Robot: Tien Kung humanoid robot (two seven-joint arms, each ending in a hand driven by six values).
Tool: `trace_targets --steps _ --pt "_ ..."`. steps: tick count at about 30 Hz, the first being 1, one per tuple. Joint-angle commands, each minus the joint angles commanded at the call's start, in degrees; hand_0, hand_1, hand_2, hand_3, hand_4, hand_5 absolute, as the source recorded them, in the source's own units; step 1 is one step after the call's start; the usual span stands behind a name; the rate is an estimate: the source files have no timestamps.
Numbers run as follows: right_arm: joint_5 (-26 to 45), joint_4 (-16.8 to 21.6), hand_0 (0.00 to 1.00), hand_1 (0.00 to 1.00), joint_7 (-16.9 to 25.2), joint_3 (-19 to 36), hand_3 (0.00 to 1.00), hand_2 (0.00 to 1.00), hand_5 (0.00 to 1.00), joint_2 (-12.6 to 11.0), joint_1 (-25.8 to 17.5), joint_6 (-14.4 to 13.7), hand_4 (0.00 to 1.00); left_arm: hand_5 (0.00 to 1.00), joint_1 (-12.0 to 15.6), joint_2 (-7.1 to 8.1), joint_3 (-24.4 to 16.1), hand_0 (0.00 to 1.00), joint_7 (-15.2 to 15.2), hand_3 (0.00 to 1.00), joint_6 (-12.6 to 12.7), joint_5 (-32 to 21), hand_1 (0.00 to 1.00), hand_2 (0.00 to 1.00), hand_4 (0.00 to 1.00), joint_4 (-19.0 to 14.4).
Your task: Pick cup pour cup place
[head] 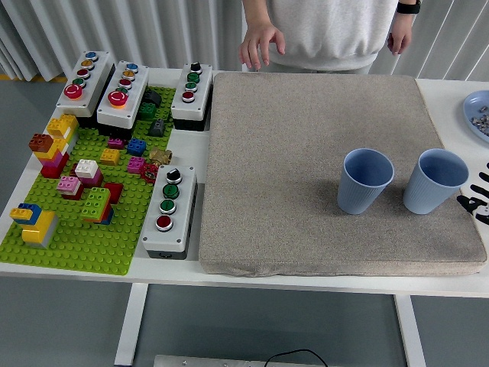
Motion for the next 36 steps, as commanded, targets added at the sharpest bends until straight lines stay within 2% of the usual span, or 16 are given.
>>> trace_targets --steps 3,4,15,16,21,22,27,36 --pt "-0.2 0.4 0.878 0.859 -0.2 -0.2 0.973 0.956 0.168 -0.2 -0.3 0.0 0.830 0.911 0.1 0.02 0.5 0.739 -0.1 0.680 0.0 -0.4 0.745 0.807 0.522 0.0" --pt "-0.4 0.5 0.882 0.871 -0.3 -0.3 0.997 0.998 0.155 -0.2 -0.3 -0.1 0.826 0.911 0.1 0.03 0.6 0.739 -0.1 0.680 0.0 -0.5 0.745 0.807 0.522 0.0" --pt "-0.8 0.9 0.882 0.873 -0.8 -2.2 0.998 0.998 0.159 0.0 0.2 -0.9 0.828 0.912 0.2 0.06 3.6 0.739 -0.6 0.680 -0.2 -3.4 0.744 0.807 0.523 0.0" --pt "-0.7 1.0 0.882 0.870 -0.9 -2.3 0.986 0.998 0.406 0.0 0.2 -1.0 0.900 0.913 0.2 0.07 3.9 0.739 -0.6 0.680 -0.2 -3.7 0.744 0.807 0.520 0.0" --pt "-0.8 1.2 0.882 0.870 -1.2 -2.2 0.986 0.998 0.406 -0.2 0.0 -1.0 0.900 0.913 0.2 0.08 4.2 0.739 -0.7 0.680 -0.2 -4.1 0.744 0.807 0.520 0.0" --pt "-0.8 1.2 0.884 0.871 -1.2 -2.1 0.985 0.998 0.433 -0.2 0.0 -0.9 0.912 0.913 0.2 0.08 4.2 0.739 -0.7 0.680 -0.2 -4.1 0.744 0.805 0.520 0.0" --pt "-1.8 1.4 0.884 0.871 -1.9 -1.9 0.985 0.998 0.433 -0.2 0.1 0.0 0.912 0.913 0.1 0.11 4.0 0.739 -0.7 0.680 -0.2 -3.8 0.744 0.805 0.520 0.0" --pt "-1.7 1.1 0.886 0.878 -1.9 -2.6 0.988 0.998 0.421 0.2 0.9 -0.2 0.917 0.916 0.0 0.05 4.4 0.739 -0.8 0.680 -0.2 -4.2 0.744 0.805 0.521 0.0"
